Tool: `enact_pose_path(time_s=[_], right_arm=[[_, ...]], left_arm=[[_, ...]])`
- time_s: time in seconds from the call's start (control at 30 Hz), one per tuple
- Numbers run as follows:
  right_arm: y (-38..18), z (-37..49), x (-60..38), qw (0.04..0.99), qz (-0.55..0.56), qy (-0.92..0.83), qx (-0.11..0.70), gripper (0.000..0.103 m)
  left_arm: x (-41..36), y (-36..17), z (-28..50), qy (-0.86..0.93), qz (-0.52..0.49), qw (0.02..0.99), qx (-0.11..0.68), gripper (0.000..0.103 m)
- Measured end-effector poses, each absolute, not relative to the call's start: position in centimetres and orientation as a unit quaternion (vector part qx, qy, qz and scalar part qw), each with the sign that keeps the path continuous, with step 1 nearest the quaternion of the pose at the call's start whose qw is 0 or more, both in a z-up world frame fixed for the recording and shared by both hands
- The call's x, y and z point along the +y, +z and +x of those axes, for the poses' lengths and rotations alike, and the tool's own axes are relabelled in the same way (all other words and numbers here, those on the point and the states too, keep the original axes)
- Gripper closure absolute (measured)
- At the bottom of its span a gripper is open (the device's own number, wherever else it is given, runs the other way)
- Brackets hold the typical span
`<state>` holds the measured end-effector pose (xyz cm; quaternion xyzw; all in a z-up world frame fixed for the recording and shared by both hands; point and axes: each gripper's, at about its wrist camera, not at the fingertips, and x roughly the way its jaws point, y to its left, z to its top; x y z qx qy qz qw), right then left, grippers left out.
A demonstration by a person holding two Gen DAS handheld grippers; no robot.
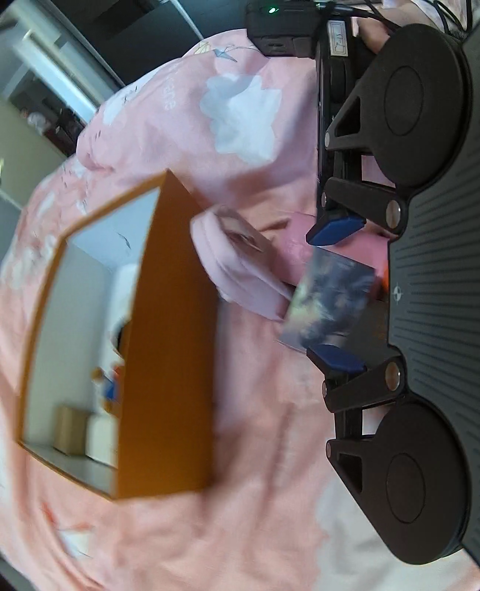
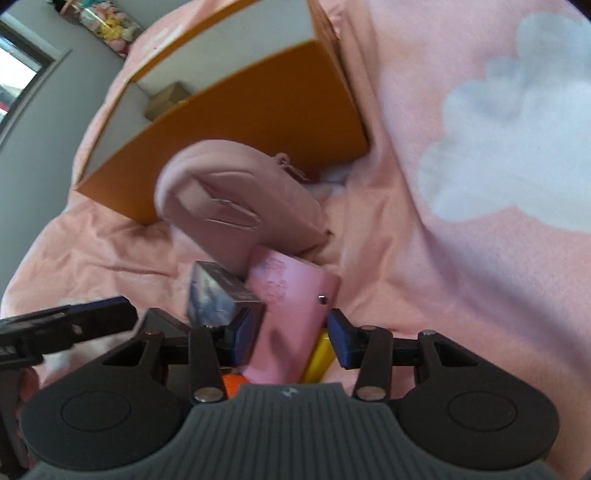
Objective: Organize objects
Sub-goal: 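Move both tools to the pink items lying beside the box, then grasp the pink carabiner pouch with the left tool while the right tool grasps the pink tube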
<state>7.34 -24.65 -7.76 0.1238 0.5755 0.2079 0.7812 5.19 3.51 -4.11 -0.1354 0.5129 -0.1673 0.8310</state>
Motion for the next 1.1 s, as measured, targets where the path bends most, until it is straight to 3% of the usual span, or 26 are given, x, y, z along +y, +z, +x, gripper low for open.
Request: enact_pose_path(time_s=[0.2,0.27,0.43,0.6,0.8,0.87,0.97,1.1], right_arm=[[-10.0,8.5,-25.1,0.763,0.157,0.203,0.594,0.055],[-10.2,8.8,-24.5,0.761,0.157,0.209,0.594,0.061],[-11.7,9.7,-24.6,0.741,0.187,0.216,0.608,0.062],[-8.7,8.2,-24.7,0.768,0.16,0.229,0.576,0.083],[-2.7,8.9,-25.7,0.828,0.061,0.198,0.521,0.084],[-3.3,9.7,-26.2,0.844,0.026,0.172,0.508,0.084],[-5.6,11.5,-27.3,0.833,0.059,0.17,0.523,0.084],[-6.7,12.5,-28.4,0.83,0.068,0.16,0.53,0.082]], left_arm=[[0.6,-5.4,5.7,-0.18,-0.066,0.846,0.498,0.029],[0.3,-5.4,5.8,-0.171,-0.046,0.846,0.502,0.029],[1.2,-5.9,6.0,-0.17,-0.073,0.84,0.51,0.029],[1.4,-5.4,6.3,-0.169,-0.084,0.841,0.508,0.031],[-0.1,-5.8,8.4,-0.17,-0.061,0.843,0.507,0.03],[-0.5,-6.4,9.0,-0.169,-0.052,0.844,0.507,0.03],[-0.6,-7.4,10.2,-0.151,-0.057,0.845,0.51,0.033],[0.1,-7.5,11.0,-0.139,-0.123,0.843,0.506,0.033]])
